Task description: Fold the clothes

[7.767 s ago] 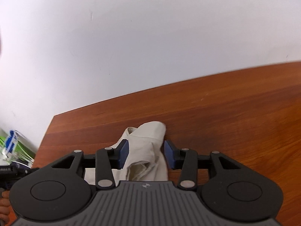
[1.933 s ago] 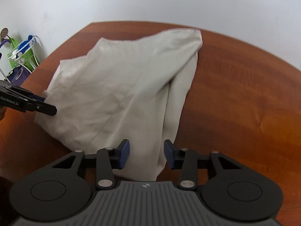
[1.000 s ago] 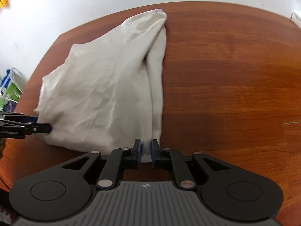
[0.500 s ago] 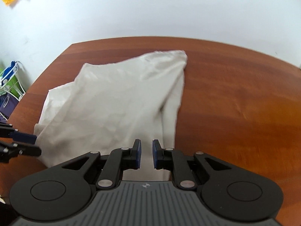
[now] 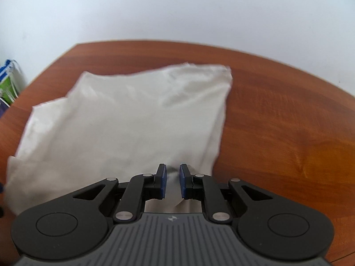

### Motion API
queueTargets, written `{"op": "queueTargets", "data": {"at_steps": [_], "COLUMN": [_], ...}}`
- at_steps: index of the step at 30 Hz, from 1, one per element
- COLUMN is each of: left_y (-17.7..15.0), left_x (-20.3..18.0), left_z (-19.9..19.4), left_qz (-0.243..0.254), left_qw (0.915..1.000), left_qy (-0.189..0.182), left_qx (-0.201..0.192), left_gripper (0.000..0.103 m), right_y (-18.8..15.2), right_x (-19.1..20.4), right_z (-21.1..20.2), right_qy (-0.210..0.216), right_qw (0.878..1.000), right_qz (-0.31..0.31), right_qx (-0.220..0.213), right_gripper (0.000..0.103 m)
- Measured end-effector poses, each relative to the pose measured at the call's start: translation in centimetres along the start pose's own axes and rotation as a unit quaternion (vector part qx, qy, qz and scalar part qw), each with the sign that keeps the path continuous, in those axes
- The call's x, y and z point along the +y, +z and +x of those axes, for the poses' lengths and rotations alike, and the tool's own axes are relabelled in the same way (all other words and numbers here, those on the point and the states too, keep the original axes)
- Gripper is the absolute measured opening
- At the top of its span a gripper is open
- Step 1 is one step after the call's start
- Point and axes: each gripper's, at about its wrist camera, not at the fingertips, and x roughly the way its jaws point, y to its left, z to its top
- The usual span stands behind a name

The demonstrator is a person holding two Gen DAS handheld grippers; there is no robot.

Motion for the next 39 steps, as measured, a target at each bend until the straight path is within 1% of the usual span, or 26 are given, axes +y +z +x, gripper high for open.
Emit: {"op": "queueTargets", "data": {"at_steps": [2, 4, 5, 7, 11, 15, 20, 25, 27, 30, 32, 37, 39], "left_y": [-0.4, -0.7, -0.9, -1.1, -1.1, -1.1, -1.2, -1.3, -1.4, -1.4, -1.5, -1.9, -2.2], "left_x": [0.2, 0.2, 0.3, 0.5, 0.8, 1.0, 1.2, 1.0, 0.9, 0.7, 0.6, 0.5, 0.4], "left_z": [0.2, 0.4, 0.5, 0.7, 1.1, 1.2, 1.7, 2.3, 2.4, 2.7, 2.8, 3.0, 3.0], "left_qz": [-0.003, -0.006, -0.01, -0.017, -0.03, -0.038, -0.039, -0.038, -0.039, -0.038, -0.039, -0.047, -0.052], "left_qw": [1.0, 0.9999, 0.9998, 0.9997, 0.9993, 0.9988, 0.9987, 0.9988, 0.9988, 0.9988, 0.9988, 0.998, 0.9975], "left_qy": [0.002, 0.003, 0.006, 0.01, 0.017, 0.03, 0.031, 0.029, 0.029, 0.028, 0.028, 0.042, 0.048], "left_qx": [0.009, 0.013, 0.014, 0.015, 0.013, 0.005, 0.008, 0.01, 0.011, 0.01, 0.009, 0.003, -0.004], "left_gripper": [0.04, 0.04, 0.04, 0.041, 0.041, 0.041, 0.041, 0.041, 0.041, 0.041, 0.041, 0.041, 0.044], "right_y": [0.1, 0.0, -0.2, -0.7, -2.2, -3.9, -6.6, -8.5, -8.8, -9.2, -9.3, -9.4, -9.4], "right_x": [-0.6, -0.7, -0.8, -1.1, -1.7, -2.2, -2.7, -2.5, -2.4, -2.1, -2.1, -2.2, -2.2], "right_z": [-0.9, -2.2, -2.9, -4.2, -5.9, -7.0, -7.5, -7.9, -7.9, -7.6, -7.3, -6.7, -6.6], "right_qy": [0.006, 0.007, 0.008, 0.012, 0.016, 0.023, 0.024, 0.035, 0.04, 0.047, 0.054, 0.067, 0.074], "right_qw": [1.0, 1.0, 1.0, 1.0, 1.0, 1.0, 0.999, 0.998, 0.998, 0.998, 0.997, 0.997, 0.996], "right_qz": [0.007, 0.005, 0.002, 0.001, 0.004, 0.015, 0.023, 0.021, 0.019, 0.015, 0.016, 0.019, 0.021], "right_qx": [-0.009, -0.02, -0.025, -0.026, -0.012, 0.004, 0.027, 0.041, 0.042, 0.045, 0.046, 0.043, 0.042], "right_gripper": [0.017, 0.033, 0.035, 0.036, 0.036, 0.04, 0.041, 0.041, 0.041, 0.045, 0.046, 0.05, 0.051]}}
